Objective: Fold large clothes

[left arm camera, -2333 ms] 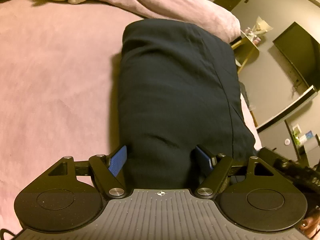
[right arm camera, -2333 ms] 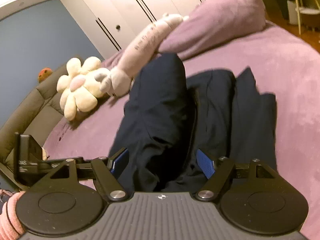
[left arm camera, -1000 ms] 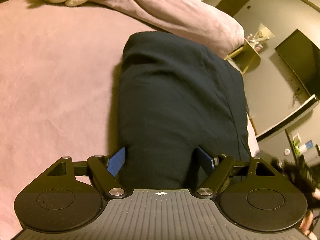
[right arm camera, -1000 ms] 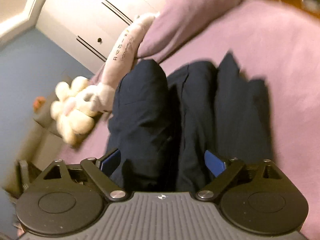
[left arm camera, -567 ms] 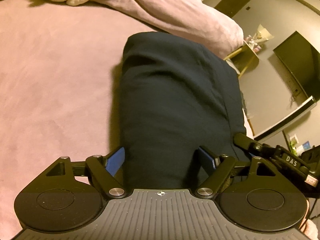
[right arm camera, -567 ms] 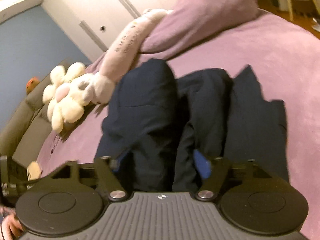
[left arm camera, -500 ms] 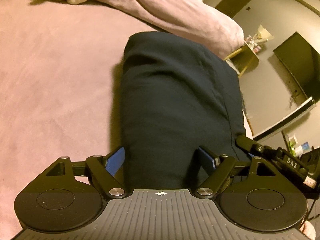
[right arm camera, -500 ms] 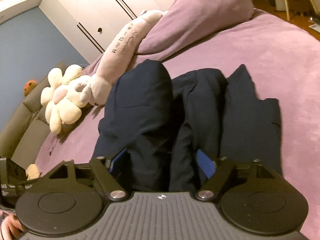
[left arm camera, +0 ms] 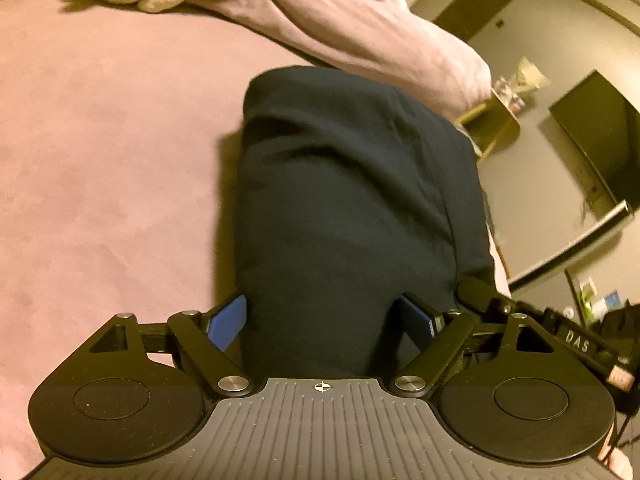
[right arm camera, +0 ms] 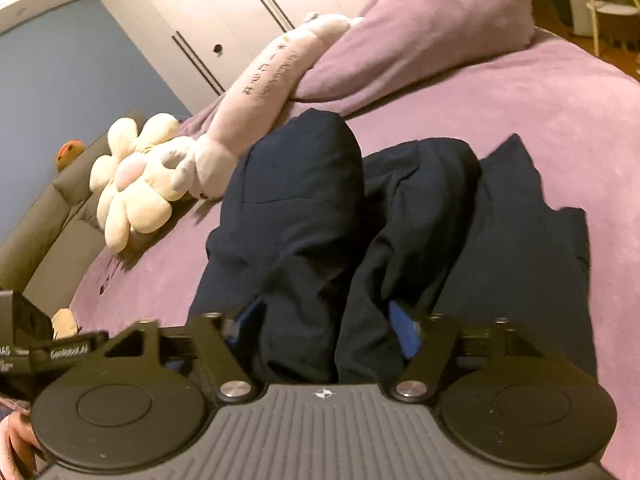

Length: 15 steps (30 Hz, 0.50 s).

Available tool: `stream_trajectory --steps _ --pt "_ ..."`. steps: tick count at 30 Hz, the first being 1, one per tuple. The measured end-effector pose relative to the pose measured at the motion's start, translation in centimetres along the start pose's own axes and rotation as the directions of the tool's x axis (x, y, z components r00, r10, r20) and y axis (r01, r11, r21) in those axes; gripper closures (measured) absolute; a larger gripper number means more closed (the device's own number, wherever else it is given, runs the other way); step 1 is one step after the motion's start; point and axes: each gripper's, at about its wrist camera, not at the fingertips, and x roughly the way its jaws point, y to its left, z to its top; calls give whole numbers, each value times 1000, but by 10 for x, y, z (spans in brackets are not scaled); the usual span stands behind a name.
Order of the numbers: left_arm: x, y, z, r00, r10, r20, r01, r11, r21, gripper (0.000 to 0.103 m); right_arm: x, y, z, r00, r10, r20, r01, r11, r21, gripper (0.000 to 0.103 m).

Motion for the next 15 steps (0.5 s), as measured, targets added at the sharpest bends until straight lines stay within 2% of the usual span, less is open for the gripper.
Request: stream_trajectory --steps 1,3,7,10,12,14,15 --pt "2 1 2 1000 -1 -5 1 1000 -12 16 2 5 0 1000 -24 6 24 999 -24 56" --pt "7 2 4 1000 -16 -19 15 999 -34 18 1 16 -1 997 -65 32 67 995 -78 63" --pt "5 -18 4 1000 -2 -17 3 1000 30 18 -25 27 1 990 -81 119 95 989 -110 70" --pt "0 -36 0 999 -39 2 39 997 62 18 -51 17 -4 977 -103 188 119 990 -75 71" --pt "1 -53 -4 998 -63 5 62 994 95 18 -66 5 -13 962 -164 217 178 983 -47 71" --pt "6 -69 -11 997 -75 8 73 984 161 18 -69 -13 -25 952 -230 202 237 972 -8 68" --pt "11 -79 -16 998 -67 6 64 975 213 16 -69 -24 -30 951 -251 181 248 968 37 61"
